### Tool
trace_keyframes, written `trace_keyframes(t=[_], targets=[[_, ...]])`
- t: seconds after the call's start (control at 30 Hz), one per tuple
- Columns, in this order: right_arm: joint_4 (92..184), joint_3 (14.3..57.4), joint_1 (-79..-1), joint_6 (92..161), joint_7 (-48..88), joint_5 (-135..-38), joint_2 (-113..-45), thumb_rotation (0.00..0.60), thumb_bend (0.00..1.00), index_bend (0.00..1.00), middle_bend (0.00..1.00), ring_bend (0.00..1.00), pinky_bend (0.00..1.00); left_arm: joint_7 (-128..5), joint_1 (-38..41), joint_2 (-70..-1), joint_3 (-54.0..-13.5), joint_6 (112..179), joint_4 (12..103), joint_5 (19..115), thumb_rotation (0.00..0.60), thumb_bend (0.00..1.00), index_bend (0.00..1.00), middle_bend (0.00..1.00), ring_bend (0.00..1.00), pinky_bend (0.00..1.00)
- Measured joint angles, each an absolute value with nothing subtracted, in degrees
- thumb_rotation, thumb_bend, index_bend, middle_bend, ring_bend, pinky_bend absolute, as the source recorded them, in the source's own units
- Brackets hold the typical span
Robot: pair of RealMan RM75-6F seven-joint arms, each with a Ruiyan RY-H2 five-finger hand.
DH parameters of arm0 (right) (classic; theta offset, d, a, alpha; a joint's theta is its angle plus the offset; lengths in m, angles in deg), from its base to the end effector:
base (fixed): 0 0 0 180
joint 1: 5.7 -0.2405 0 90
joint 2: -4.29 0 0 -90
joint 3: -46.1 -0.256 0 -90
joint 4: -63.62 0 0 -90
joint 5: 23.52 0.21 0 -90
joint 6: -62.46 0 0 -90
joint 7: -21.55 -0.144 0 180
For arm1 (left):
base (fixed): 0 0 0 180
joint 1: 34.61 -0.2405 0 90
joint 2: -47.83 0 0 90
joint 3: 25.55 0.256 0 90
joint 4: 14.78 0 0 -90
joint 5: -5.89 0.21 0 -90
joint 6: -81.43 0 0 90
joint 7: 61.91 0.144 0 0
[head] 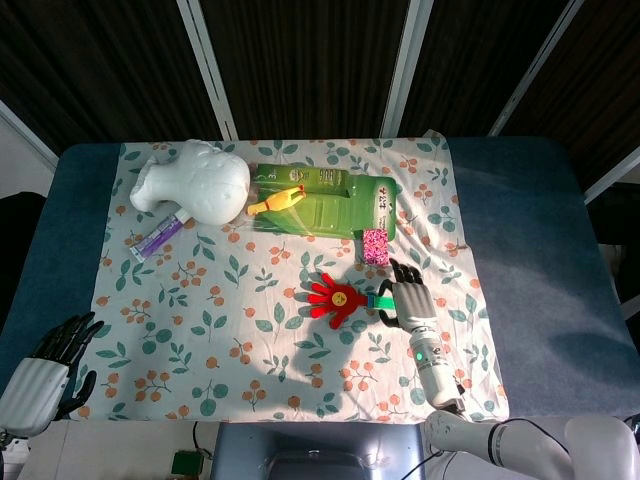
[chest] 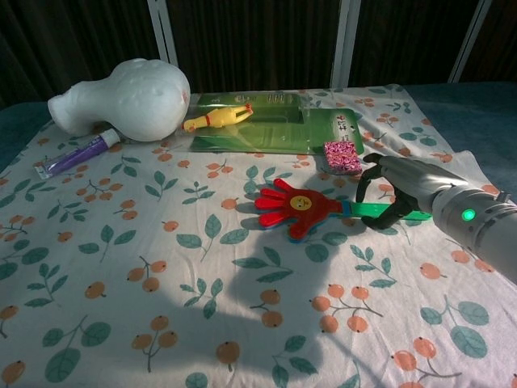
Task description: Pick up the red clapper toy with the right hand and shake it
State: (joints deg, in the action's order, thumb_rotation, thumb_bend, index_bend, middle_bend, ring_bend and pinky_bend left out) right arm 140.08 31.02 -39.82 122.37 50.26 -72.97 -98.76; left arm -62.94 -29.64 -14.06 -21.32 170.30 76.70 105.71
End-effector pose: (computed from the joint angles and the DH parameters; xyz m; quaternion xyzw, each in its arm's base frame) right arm -0.1932 -0.3216 -0.0662 0.6351 -0.5056 0.3158 0.4912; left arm -0.2919 0.1517 0.1511 -0.6785 -0.3445 -0.4017 0.5095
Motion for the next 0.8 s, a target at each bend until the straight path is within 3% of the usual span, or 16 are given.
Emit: trace_keyframes(t=[0.23,0.43,0.8], targets=[[139.5,31.1,-40.1,122.8,50.1,-72.9,-99.2,0.6,0.44,0.61,0.15,0.0,0.0,-63.1,-29.7,-14.0,-21.4,170.3,76.7,105.4,0.6,0.52,0.0,0.0,0.0,0.16],[138.9,31.0,-40.2,123.6,49.5,-73.3,-99.6,0.6,0.46,0.71,0.31,0.06,0.0,-63.1,-29.6,-14.0,-21.5,170.3,76.7,105.4,0.6,0.52,0.0,0.0,0.0,0.16],[139.7,31.1,-39.7,124.9,45.8,-76.5,-99.5,0.6,0.5,0.79,0.51,0.34,0.32,-63.2,-29.9,-14.0,-21.4,170.9,76.7,105.7,0.6,0.52,0.0,0.0,0.0,0.16]])
